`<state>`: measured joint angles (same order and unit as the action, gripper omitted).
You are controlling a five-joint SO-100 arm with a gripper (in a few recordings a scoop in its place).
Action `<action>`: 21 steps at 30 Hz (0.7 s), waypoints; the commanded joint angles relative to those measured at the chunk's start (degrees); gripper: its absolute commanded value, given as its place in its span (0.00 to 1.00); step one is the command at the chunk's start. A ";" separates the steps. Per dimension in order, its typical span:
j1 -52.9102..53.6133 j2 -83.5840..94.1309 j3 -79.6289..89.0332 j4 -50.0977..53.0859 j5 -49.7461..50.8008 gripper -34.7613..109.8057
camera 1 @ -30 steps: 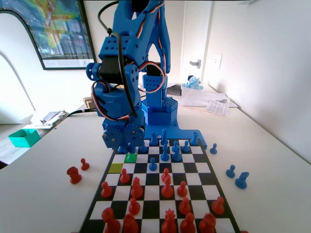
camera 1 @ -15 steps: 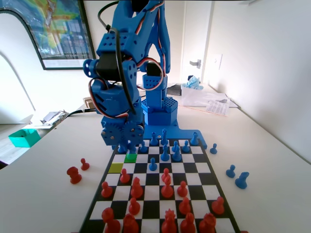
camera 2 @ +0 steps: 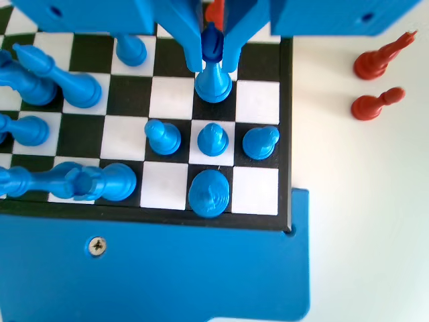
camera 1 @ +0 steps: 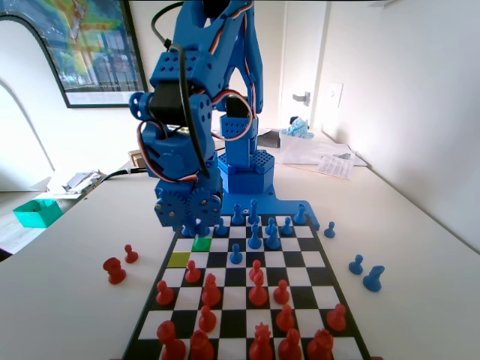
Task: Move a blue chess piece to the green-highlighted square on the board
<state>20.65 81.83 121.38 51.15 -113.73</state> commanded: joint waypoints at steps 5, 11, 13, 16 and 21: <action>1.58 4.31 1.41 -0.79 -1.67 0.25; 1.58 4.31 1.76 -1.93 -1.23 0.26; 1.49 4.31 1.76 -2.37 -0.88 0.27; 1.41 4.31 1.76 -3.34 -0.44 0.29; 1.58 4.31 1.23 -3.25 -0.97 0.37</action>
<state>21.53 81.83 123.40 47.11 -113.82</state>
